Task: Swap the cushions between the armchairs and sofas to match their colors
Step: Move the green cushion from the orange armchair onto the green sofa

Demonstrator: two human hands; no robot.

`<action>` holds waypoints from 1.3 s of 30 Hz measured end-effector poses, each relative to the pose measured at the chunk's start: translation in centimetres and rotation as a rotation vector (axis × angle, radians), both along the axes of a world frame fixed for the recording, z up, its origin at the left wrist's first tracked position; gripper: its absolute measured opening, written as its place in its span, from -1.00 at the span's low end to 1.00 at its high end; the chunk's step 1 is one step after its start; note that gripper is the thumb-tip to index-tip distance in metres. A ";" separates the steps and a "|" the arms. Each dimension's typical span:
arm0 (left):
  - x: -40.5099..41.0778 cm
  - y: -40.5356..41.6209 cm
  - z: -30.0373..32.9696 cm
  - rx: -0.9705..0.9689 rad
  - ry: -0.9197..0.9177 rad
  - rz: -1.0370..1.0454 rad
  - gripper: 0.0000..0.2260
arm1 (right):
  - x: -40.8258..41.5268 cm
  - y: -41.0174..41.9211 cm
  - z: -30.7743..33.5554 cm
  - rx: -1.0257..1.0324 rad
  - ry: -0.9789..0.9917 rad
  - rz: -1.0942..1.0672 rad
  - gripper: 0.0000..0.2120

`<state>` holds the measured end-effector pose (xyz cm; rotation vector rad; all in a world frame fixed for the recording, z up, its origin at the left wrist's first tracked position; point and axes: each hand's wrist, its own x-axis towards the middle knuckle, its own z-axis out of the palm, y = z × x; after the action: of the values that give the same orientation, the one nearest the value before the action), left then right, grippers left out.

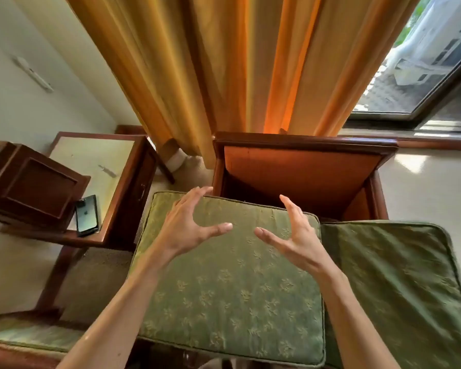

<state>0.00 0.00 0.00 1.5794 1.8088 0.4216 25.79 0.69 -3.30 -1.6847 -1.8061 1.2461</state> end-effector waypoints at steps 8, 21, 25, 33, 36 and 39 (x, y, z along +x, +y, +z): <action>-2.0 10.3 -11.4 -0.292 0.280 -0.115 0.07 | -1.7 11.2 -11.0 -0.172 -0.122 0.187 0.11; -2.2 20.1 -16.9 -0.898 0.321 -0.412 0.23 | -3.4 19.6 -19.9 -0.760 -0.126 0.567 -0.13; -2.2 19.7 -16.3 -0.872 0.340 -0.405 0.28 | -3.6 18.8 -18.7 -0.727 -0.061 0.501 -0.27; -1.1 16.2 -7.4 -0.541 0.390 -0.382 -0.25 | -2.2 15.7 -8.9 -0.286 -0.186 0.386 -0.30; -0.5 14.2 -1.5 -0.395 0.407 -0.370 -0.35 | -1.6 13.8 -2.7 -0.104 -0.254 0.383 -0.29; -0.1 10.8 4.5 -0.201 0.438 -0.376 -0.27 | -1.3 10.6 3.5 0.108 -0.363 0.345 -0.26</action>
<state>-0.11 10.76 4.54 1.9139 1.7319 -0.2935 24.52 11.26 0.15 -1.6697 -2.4158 0.9862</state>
